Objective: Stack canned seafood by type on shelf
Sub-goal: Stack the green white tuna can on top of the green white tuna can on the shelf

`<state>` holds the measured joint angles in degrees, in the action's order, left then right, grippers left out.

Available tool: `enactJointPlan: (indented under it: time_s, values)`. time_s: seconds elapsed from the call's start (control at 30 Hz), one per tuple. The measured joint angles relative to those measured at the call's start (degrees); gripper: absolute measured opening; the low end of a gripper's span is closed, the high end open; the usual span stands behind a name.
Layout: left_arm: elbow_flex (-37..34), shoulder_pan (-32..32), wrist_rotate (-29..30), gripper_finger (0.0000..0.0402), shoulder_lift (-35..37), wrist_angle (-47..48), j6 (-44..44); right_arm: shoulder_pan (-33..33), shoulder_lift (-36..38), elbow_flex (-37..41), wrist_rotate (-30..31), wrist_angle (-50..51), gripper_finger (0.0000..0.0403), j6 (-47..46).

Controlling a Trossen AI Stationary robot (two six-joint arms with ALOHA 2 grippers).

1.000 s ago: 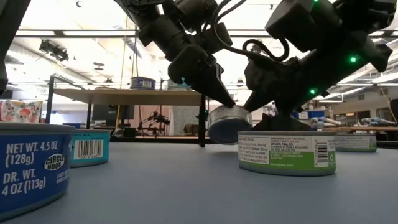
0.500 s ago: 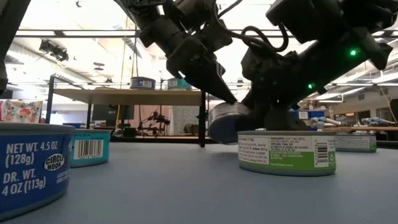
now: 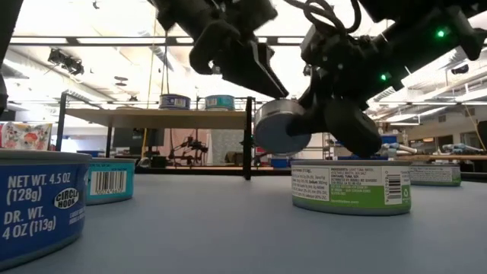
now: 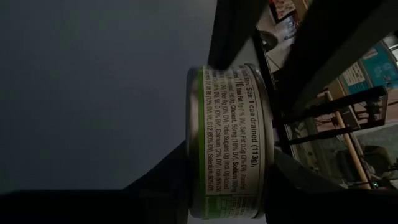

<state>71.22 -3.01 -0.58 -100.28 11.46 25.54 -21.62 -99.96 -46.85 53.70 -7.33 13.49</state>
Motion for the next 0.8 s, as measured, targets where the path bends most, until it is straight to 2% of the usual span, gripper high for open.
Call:
enactJointPlan:
  time_s: [0.17,0.27,0.4,0.53,0.7,0.8]
  values:
    - [0.0,-3.0,10.9,0.0197,1.7,1.7,2.6,0.1,2.5,0.0,-0.3,0.1,0.0141,0.0]
    - [-0.1,-4.4,13.6,0.0219,2.3,4.1,2.4,0.1,4.0,0.0,-0.9,0.1,0.0141,0.0]
    - [-0.3,-4.8,14.2,0.0236,2.3,4.7,1.2,0.2,5.8,0.0,-3.0,-0.3,0.0141,0.2]
    - [-2.6,-2.6,13.7,0.0238,2.6,2.1,0.9,0.5,6.0,0.0,-3.0,-0.8,0.0141,0.2]
    - [-4.9,-0.7,9.4,0.0239,4.2,-1.1,0.8,1.7,5.7,0.0,-3.8,-1.0,0.0141,0.2]
    - [-5.2,-1.1,10.0,0.0239,4.0,0.0,1.2,2.3,5.7,0.0,-4.5,-1.5,0.0141,0.6]
